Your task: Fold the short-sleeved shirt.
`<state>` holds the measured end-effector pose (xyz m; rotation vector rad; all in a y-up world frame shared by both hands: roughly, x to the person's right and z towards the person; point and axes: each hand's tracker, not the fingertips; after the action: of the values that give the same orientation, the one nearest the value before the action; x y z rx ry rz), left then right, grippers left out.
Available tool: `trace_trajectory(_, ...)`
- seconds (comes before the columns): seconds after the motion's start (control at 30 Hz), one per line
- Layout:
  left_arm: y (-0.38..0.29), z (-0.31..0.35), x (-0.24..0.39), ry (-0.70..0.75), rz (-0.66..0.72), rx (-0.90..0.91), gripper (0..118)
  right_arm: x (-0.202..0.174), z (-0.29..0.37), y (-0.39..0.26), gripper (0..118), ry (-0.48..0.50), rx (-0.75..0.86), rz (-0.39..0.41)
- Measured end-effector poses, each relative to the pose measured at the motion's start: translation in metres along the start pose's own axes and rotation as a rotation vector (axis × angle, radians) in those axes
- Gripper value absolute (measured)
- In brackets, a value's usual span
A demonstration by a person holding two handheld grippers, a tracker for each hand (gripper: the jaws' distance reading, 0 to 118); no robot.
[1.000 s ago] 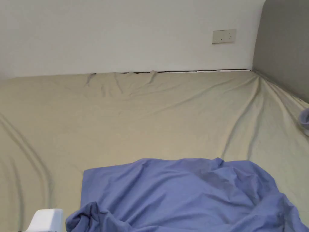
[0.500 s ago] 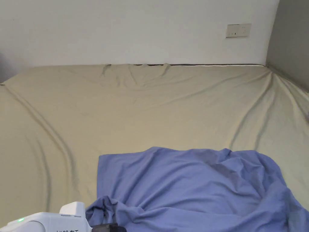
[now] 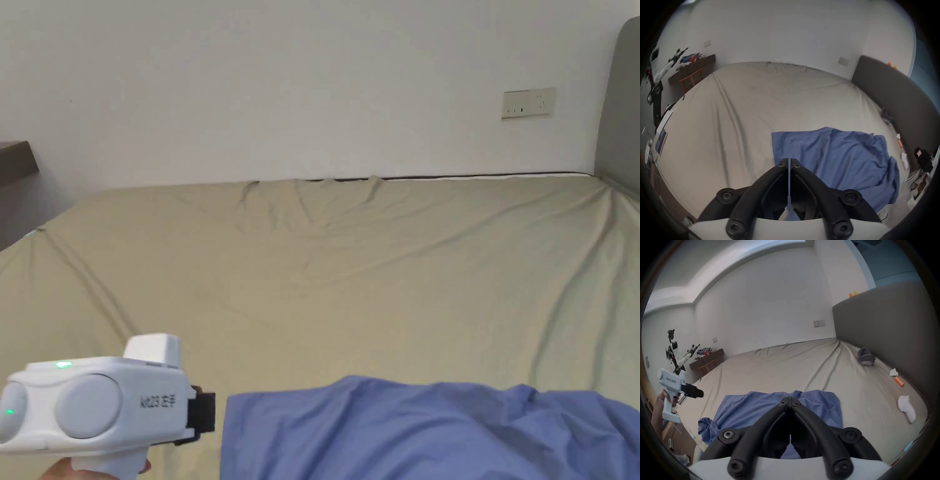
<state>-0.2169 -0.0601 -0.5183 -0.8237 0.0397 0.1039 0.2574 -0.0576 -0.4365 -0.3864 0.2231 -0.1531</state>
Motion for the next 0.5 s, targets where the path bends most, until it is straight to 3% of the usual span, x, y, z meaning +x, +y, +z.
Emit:
trace_trajectory(0.1,0.016,-0.047,0.0,-0.003,0.021,-0.024,6,0.009,-0.025,-0.001,0,0.02,-0.013,-0.023)
trace_trajectory(0.17,0.025,-0.077,-0.002,0.001,0.034,-0.053,21,0.013,-0.038,-0.003,0,0.022,-0.024,-0.029)
trace_trajectory(0.2,0.029,-0.09,-0.001,0.018,0.027,-0.084,48,0.027,-0.047,-0.01,0,0.032,-0.03,-0.035)
trace_trajectory(0.23,0.031,-0.106,0.0,0.035,0.009,-0.108,89,0.033,-0.054,-0.012,0,0.045,-0.043,-0.045)
trace_trajectory(0.27,0.033,-0.122,0.002,0.049,-0.024,-0.13,111,0.036,-0.06,-0.013,0,0.043,-0.053,-0.049)
trace_trajectory(0.3,0.033,-0.132,0.001,0.05,-0.05,-0.139,117,0.037,-0.064,-0.015,0,0.039,-0.054,-0.049)
trace_trajectory(0.37,0.037,-0.151,0.006,0.107,-0.102,-0.187,111,0.039,-0.071,-0.016,0,0.037,-0.066,-0.052)
trace_trajectory(0.5,0.033,-0.18,0.009,0.107,-0.125,-0.214,111,0.045,-0.078,-0.02,0,0.049,-0.078,-0.055)
